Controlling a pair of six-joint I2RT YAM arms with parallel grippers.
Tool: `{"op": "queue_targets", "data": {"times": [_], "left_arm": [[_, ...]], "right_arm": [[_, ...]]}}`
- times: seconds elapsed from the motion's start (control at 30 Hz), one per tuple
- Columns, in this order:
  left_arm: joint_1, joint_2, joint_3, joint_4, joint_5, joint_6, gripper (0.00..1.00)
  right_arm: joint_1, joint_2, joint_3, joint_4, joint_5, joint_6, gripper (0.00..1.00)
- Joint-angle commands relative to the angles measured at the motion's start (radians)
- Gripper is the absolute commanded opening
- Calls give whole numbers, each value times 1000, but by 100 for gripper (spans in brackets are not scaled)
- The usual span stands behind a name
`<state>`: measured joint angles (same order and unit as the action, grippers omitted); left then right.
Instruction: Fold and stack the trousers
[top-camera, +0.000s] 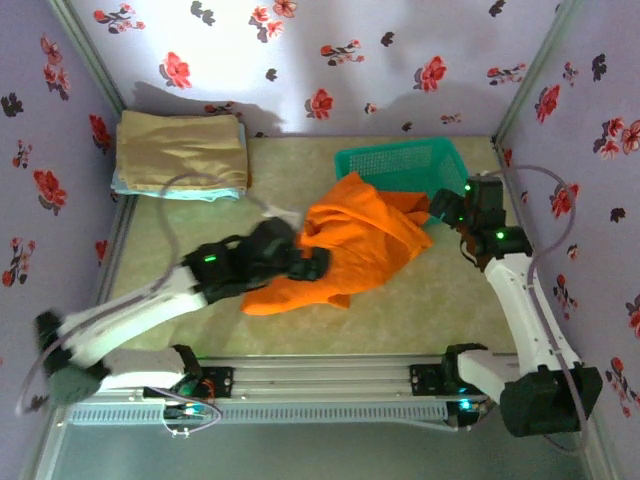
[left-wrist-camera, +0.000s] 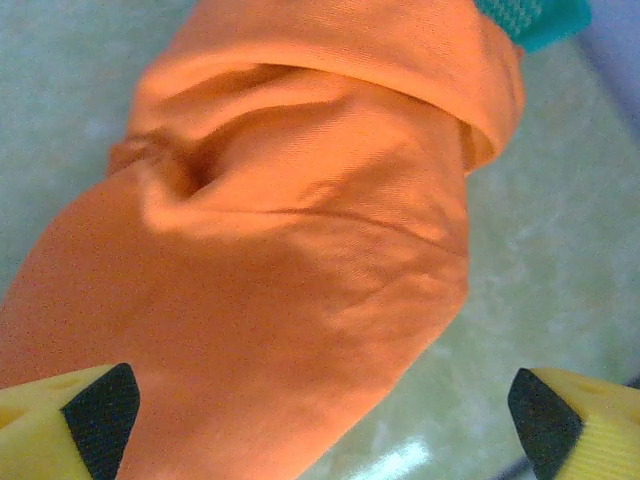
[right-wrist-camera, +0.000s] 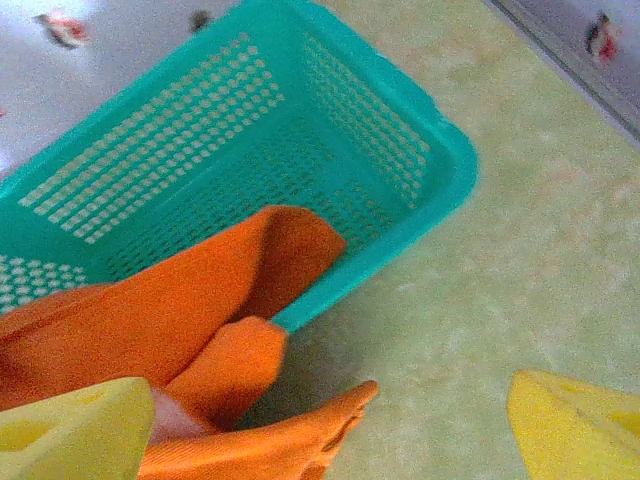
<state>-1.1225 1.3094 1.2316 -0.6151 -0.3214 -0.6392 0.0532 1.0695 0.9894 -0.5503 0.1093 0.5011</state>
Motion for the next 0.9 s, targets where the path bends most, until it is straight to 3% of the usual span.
{"op": "queue_targets", "data": {"times": [0.0,0.17,0.37,0.47,0.53,0.6,0.67,0.7,0.77,0.83,0.87], "left_arm": [[-102,272,165,-60,-265,126,100],[-148,583,367,-114,-371,156,100],[-195,750,470,-220,-497,182,100],[-197,799,497,-265,-517,180,100],[-197,824,499,-288,-547,188,98],[-198,839,495,-296,-580,203,84],[-198,837,481,-297,-605,219,50],[-197,827,472,-297,-608,232,27],[-188,797,463,-297,-640,231,0],[-176,731,442,-296,-673,237,0],[-168,689,425,-285,-677,242,0]], "right_arm": [[-92,39,-30,105,-177,112,93],[-186,178,-61,218,-272,221,94],[-214,357,-69,358,-347,380,89],[-213,461,-47,414,-376,433,83],[-212,533,-26,452,-413,461,73],[-210,576,-11,478,-424,473,63],[-210,593,-2,486,-419,474,45],[-211,592,-1,485,-412,475,32],[-211,582,0,482,-396,472,13],[-212,568,8,470,-382,466,0],[-213,564,14,464,-374,464,0]]}}
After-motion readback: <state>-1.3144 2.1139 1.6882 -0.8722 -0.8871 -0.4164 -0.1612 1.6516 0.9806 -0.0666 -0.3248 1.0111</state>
